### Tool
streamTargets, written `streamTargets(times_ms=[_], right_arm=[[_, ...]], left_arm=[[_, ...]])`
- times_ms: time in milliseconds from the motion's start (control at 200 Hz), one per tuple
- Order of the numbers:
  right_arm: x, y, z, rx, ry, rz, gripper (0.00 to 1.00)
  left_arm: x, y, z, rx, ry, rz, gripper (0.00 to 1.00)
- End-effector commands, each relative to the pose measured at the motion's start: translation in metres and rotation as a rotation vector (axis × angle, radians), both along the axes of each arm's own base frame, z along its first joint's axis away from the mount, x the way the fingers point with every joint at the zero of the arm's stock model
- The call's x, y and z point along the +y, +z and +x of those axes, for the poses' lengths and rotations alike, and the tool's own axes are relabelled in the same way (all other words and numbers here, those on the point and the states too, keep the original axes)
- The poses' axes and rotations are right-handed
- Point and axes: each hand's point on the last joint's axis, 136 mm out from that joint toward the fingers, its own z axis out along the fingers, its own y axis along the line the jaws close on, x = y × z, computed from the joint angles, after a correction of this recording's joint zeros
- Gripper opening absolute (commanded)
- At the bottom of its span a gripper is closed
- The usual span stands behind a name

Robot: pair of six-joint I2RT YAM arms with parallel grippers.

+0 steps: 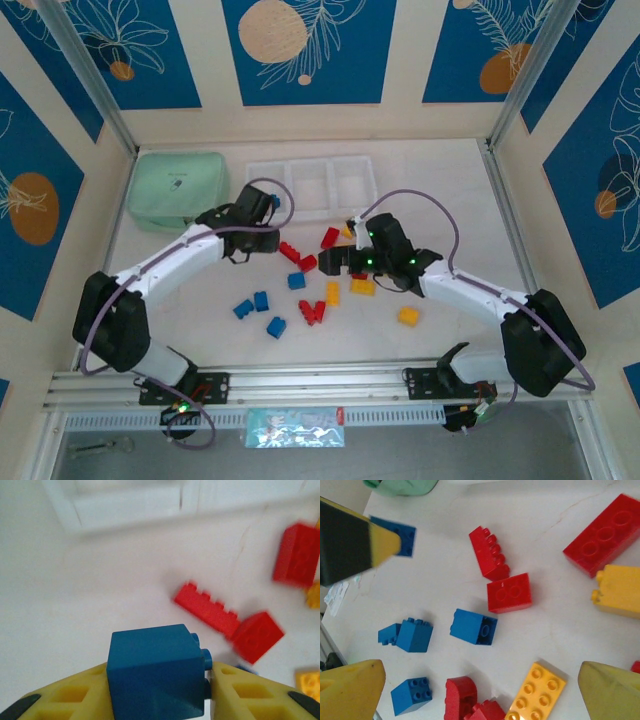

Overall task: Sort the legos into containers by color
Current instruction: Place the lego in the container.

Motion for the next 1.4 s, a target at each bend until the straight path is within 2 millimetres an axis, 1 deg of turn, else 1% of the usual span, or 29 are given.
streamTargets(times_ms=[0, 105, 230, 325, 475, 570, 705, 750, 830, 895, 970, 1035, 1175, 1345, 1395], right_arm=[[0.001, 0.026, 0.008, -0.034, -0.004, 0.054, 0.99], [-0.003, 0.028, 0.012, -0.038, -0.013, 0.054, 0.99], [-0.006, 0.029, 0.013, -0.038, -0.022, 0.055, 0.99], [-0.009, 0.029, 0.012, -0.039, -0.027, 0.051, 0.99], [-0.013, 0.028, 0.013, -0.037, -0.036, 0.048, 0.99], [-0.016, 0.028, 0.013, -0.033, -0.044, 0.048, 0.99], [-0.018, 0.031, 0.015, -0.042, -0.052, 0.053, 0.99], [-0.018, 0.034, 0.015, -0.046, -0.048, 0.059, 0.99], [-0.018, 0.039, 0.015, -0.050, -0.044, 0.061, 0.99], [-0.017, 0.042, 0.016, -0.056, -0.041, 0.064, 0.99], [-0.016, 0.046, 0.014, -0.055, -0.029, 0.070, 0.99], [-0.015, 0.046, 0.012, -0.050, -0.021, 0.068, 0.99], [-0.013, 0.040, 0.006, -0.015, 0.000, 0.059, 0.99], [-0.017, 0.027, -0.009, 0.042, 0.025, 0.006, 0.99], [-0.019, 0.022, -0.013, 0.060, 0.025, 0.000, 0.99]], left_arm=[[0.010, 0.006, 0.037, -0.057, 0.034, 0.062, 0.43], [0.012, 0.004, 0.067, -0.056, 0.075, 0.067, 0.42], [0.008, -0.001, 0.101, -0.059, 0.105, 0.048, 0.42], [0.015, -0.005, 0.124, -0.072, 0.140, 0.088, 0.42], [0.024, -0.008, 0.154, -0.100, 0.169, 0.139, 0.42], [0.025, -0.013, 0.166, -0.097, 0.168, 0.178, 0.44], [0.025, -0.021, 0.175, -0.081, 0.160, 0.224, 0.55], [0.027, -0.020, 0.177, -0.077, 0.160, 0.235, 0.56], [0.023, -0.017, 0.177, -0.079, 0.147, 0.221, 0.58], [0.021, -0.009, 0.175, -0.083, 0.141, 0.203, 0.59], [0.018, 0.002, 0.168, -0.082, 0.130, 0.166, 0.59], [0.009, 0.008, 0.160, -0.077, 0.097, 0.107, 0.59], [-0.007, 0.021, 0.132, -0.047, 0.050, -0.021, 0.60], [-0.020, 0.022, 0.081, 0.004, 0.007, -0.129, 0.63], [-0.020, 0.020, 0.065, 0.015, 0.015, -0.146, 0.64]])
